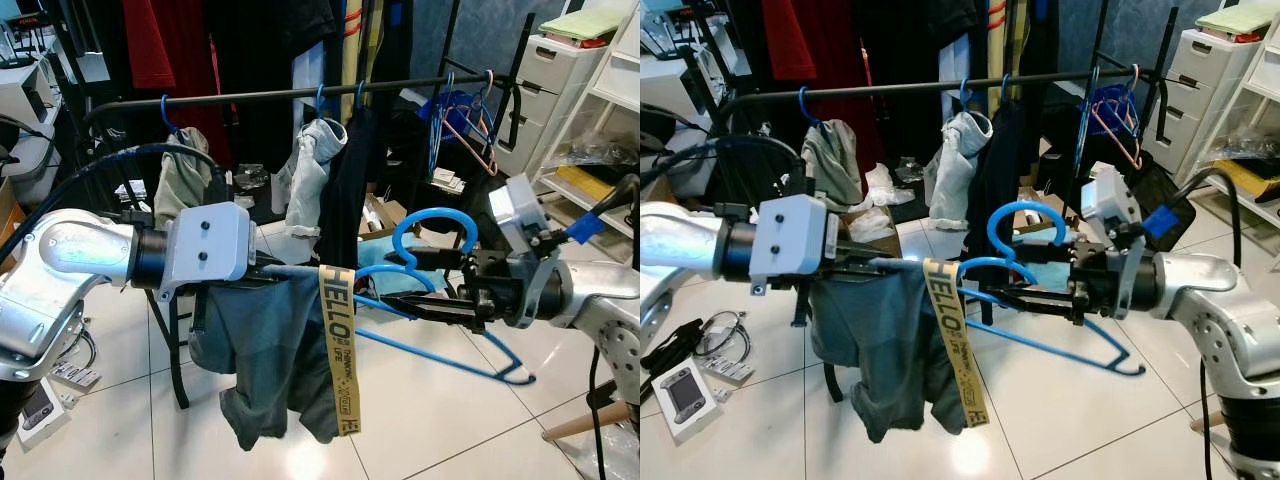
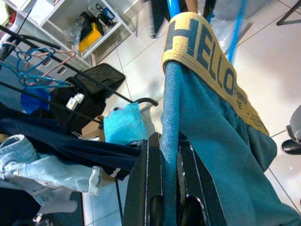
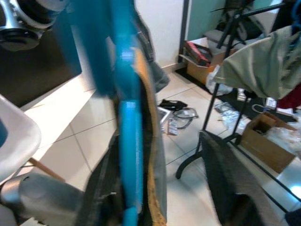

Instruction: Hang hanger

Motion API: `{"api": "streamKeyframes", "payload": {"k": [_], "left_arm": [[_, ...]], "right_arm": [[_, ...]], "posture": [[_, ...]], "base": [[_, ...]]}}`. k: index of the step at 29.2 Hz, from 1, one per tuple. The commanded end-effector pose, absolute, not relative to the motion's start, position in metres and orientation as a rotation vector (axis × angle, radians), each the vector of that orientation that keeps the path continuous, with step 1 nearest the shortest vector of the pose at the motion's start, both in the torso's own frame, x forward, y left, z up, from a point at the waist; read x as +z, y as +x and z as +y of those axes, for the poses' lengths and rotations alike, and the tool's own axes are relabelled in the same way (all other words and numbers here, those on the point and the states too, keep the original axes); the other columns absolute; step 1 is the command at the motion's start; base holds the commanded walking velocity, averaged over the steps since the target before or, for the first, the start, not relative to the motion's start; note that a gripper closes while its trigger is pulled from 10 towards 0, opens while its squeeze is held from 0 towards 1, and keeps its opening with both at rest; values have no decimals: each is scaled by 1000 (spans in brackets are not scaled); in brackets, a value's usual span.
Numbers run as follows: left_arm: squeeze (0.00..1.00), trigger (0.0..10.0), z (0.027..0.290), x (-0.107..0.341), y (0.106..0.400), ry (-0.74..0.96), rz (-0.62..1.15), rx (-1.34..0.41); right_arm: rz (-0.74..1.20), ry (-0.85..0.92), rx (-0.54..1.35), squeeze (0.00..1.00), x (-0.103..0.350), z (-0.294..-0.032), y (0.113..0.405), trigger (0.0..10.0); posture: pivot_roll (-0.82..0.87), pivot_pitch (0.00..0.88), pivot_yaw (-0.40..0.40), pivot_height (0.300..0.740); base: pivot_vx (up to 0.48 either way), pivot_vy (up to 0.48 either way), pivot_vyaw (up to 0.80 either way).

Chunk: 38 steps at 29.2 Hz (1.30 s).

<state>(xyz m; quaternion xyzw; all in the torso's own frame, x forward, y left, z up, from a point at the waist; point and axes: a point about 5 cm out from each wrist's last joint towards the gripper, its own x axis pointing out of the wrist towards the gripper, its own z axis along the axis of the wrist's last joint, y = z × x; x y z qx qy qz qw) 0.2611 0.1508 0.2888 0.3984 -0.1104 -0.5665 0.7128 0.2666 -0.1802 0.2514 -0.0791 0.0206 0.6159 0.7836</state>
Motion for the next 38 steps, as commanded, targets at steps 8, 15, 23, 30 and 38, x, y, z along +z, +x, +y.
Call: {"api": "streamKeyframes", "payload": {"k": [8, 15, 23, 30, 38], "left_arm": [[0, 10000, 138, 292, 256, 888, -295, -1318], [0, 10000, 141, 290, 258, 896, -280, -1316], [345, 10000, 148, 288, 262, 826, -225, -1323], [1000, 10000, 157, 291, 263, 712, -201, -1335], [1000, 10000, 175, 292, 266, 581, -193, -1322]], "right_arm": [[62, -183, 1327, 0, 250, -176, 266, 0], [59, -197, 1313, 0, 250, -177, 268, 0], [50, -211, 1301, 0, 251, -178, 269, 0], [24, -209, 1297, 0, 257, -180, 269, 0], [-15, -184, 1304, 0, 264, -182, 268, 0]], "posture": [[-83, 0, 6, 740], [-84, 0, 6, 740], [-85, 0, 7, 740], [-85, 0, 7, 740], [-83, 0, 8, 740]], "base": [[0, 0, 0], [0, 0, 0], [0, 0, 0], [0, 0, 0], [0, 0, 0]]}}
